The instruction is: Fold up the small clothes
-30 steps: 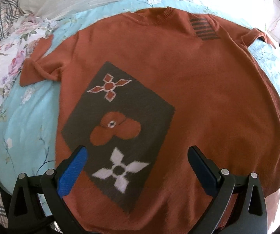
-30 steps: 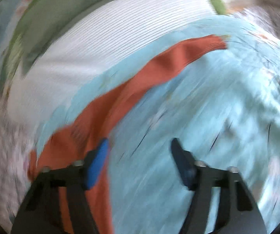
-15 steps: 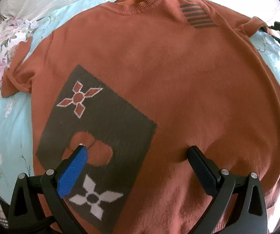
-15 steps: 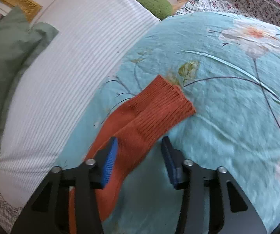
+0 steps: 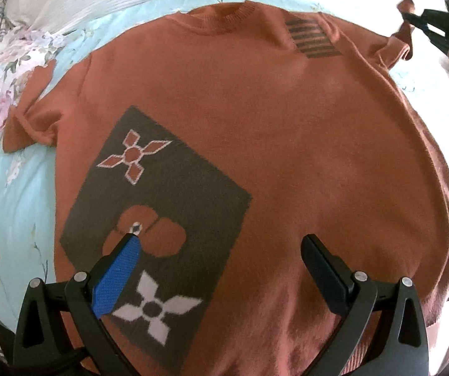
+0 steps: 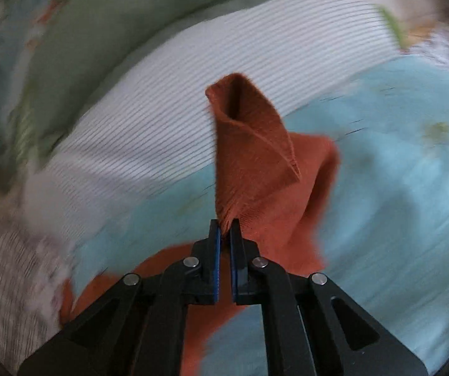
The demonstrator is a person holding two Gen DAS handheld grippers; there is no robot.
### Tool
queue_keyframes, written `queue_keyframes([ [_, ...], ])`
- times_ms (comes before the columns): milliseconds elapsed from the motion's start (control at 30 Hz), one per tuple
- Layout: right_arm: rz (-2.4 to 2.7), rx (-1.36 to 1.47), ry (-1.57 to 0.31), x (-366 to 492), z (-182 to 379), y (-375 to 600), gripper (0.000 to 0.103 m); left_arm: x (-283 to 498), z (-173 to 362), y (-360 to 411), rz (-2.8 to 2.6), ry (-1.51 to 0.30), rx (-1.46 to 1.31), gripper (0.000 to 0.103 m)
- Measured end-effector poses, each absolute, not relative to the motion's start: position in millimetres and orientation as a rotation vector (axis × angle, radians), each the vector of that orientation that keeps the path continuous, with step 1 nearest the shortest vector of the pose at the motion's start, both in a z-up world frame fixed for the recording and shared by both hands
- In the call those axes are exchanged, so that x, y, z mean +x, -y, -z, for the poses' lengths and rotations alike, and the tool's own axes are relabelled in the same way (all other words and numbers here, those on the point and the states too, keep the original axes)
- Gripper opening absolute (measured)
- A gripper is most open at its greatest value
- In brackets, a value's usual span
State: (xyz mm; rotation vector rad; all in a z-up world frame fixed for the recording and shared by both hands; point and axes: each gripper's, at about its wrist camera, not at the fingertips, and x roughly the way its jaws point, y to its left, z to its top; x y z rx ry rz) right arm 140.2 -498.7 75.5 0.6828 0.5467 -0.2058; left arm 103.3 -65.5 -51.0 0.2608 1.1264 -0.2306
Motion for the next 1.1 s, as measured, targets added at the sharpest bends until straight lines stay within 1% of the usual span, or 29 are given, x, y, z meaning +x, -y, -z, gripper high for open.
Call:
queue_keyframes([
  [167,-0.040,0.704,-0.601,170.3,-68.2,400.5,0.006,103.0,51.7,43.1,0.220,-1.143,0.193,0.102],
  [467,-0.398,0.695,-0.786,243.7,-27.6,214.0,0.006,116.2,42.5,-4.7,0.213,-1.136,0.025,0.101],
  [700,-0.496,0.669,-0.904,265.9,14.3,139.1,0.006,132.4,36.9,-20.2,0.238,-1.107,-0.048,0.101],
  [733,-0.504,0.657,-0.918,268.7,17.9,132.2,0.009,137.1,37.9,-19.2,0.242,-1.106,-0.056,0.101],
  [833,-0.477,0.609,-0.989,274.1,29.7,119.5,0.011,151.2,39.6,-13.6,0.256,-1.102,-0.058,0.101],
  [900,-0.501,0.655,-1.017,275.9,34.0,121.7,0.017,166.9,42.3,-6.0,0.258,-1.096,-0.045,0.101],
  [933,-0.513,0.672,-1.014,276.2,34.6,121.8,0.023,179.4,44.5,-0.7,0.256,-1.088,-0.039,0.101],
  [967,-0.529,0.690,-1.000,273.3,31.5,126.7,0.033,188.8,45.7,0.8,0.256,-1.081,-0.041,0.101],
  [1000,-0.524,0.693,-0.981,270.6,27.1,131.2,0.037,203.9,49.3,5.0,0.252,-1.078,-0.044,0.101],
  [1033,-0.518,0.693,-0.955,264.8,20.7,137.6,0.039,217.1,53.0,7.4,0.240,-1.082,-0.045,0.101],
  [1100,-0.495,0.694,-0.905,250.8,6.1,152.3,0.039,238.3,56.7,8.3,0.231,-1.069,-0.059,0.101],
])
